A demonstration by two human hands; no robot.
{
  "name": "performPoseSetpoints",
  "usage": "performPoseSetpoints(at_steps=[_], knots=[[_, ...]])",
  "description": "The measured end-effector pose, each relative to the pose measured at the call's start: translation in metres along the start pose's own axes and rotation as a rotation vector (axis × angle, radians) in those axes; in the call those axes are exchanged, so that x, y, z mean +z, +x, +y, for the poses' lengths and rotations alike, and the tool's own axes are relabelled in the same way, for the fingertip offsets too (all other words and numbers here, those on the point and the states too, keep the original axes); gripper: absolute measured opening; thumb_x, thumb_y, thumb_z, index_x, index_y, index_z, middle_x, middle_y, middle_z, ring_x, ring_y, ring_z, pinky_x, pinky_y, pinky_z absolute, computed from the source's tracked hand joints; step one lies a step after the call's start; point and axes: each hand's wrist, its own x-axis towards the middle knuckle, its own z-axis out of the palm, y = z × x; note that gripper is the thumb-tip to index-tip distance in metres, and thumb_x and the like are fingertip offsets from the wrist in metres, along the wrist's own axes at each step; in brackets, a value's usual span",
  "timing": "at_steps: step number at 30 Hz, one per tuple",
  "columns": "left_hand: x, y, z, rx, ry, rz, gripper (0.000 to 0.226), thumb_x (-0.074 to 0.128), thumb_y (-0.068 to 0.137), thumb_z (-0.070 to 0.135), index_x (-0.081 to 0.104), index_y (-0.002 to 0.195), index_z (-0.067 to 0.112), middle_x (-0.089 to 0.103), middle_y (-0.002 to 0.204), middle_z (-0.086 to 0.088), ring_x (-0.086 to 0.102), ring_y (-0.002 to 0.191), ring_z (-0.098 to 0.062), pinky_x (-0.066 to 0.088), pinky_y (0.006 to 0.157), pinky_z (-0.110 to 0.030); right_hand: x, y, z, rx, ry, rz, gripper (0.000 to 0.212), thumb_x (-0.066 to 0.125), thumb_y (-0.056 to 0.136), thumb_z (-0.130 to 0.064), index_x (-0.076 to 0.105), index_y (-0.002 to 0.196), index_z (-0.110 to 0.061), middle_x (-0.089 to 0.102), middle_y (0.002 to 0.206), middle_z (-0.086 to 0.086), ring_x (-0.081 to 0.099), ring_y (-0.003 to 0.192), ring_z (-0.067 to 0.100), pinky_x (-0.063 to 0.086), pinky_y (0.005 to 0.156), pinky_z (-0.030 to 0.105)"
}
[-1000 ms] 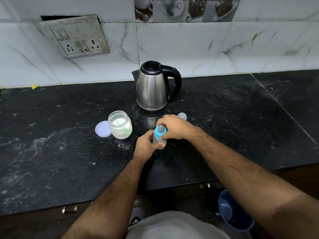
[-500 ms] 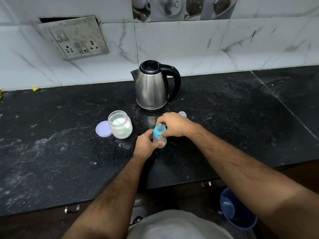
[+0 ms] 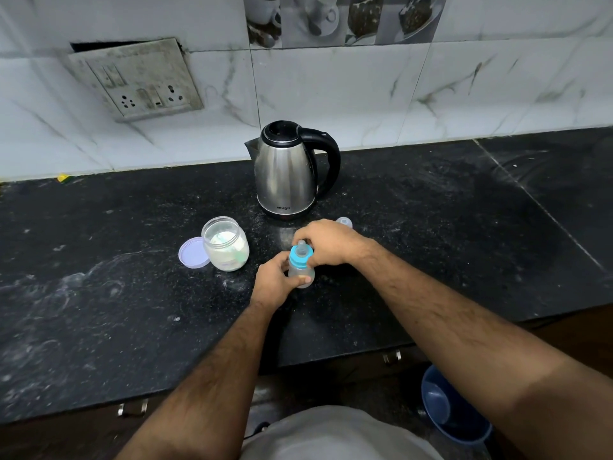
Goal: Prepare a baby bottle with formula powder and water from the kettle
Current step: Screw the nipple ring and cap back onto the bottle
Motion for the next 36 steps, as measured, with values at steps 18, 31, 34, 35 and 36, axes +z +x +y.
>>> performPoseSetpoints(at_steps=[18,31,34,35,36], knots=[[-0.001,-0.002,0.002,0.013,-0.018,-0.016,0.046,0.087,0.068,0.008,0.067,0.109,0.018,0.073,0.1,0.009,0.068,0.096,-0.005,0.051,0.09,-0.021,0.011,0.004,-0.001,0.027,-0.021,0.077,0.032,0.076,0.069,-0.045,0.058,0.088,-0.025,0.063,0.083,-0.008,0.063,0.086,0.019,0.049,0.068,0.035],[-0.003,-0.001,0.0,0.038,-0.004,-0.022,0.046,0.088,0.066,0.011,0.066,0.102,0.027,0.074,0.096,0.009,0.069,0.094,-0.008,0.053,0.087,-0.022,0.016,0.004,0.019,-0.079,0.195,-0.033,0.051,0.081,0.073,-0.039,0.064,0.12,-0.029,0.07,0.105,-0.011,0.058,0.092,0.006,0.048,0.085,0.029],[-0.003,-0.002,0.0,0.044,-0.004,-0.014,0.044,0.087,0.068,0.01,0.067,0.106,0.022,0.073,0.095,0.009,0.067,0.087,0.0,0.051,0.083,-0.016,0.025,0.003,0.017,-0.077,0.187,0.047,0.039,0.076,0.077,-0.041,0.066,0.11,-0.024,0.071,0.098,-0.006,0.062,0.089,0.012,0.051,0.082,0.034],[-0.002,-0.003,0.001,0.047,0.003,-0.014,0.044,0.087,0.069,0.01,0.067,0.107,0.02,0.072,0.094,0.011,0.066,0.084,0.004,0.05,0.08,-0.013,0.029,0.001,0.015,-0.066,0.183,0.084,0.038,0.074,0.078,-0.044,0.064,0.108,-0.022,0.07,0.097,-0.003,0.064,0.089,0.016,0.052,0.082,0.038],[-0.002,-0.003,0.001,0.053,0.013,-0.008,0.043,0.086,0.07,0.011,0.068,0.107,0.02,0.072,0.091,0.012,0.065,0.081,0.006,0.049,0.077,-0.011,0.035,-0.002,0.013,-0.033,0.171,0.132,0.04,0.071,0.081,-0.048,0.061,0.107,-0.019,0.07,0.097,-0.001,0.065,0.09,0.02,0.052,0.08,0.04]])
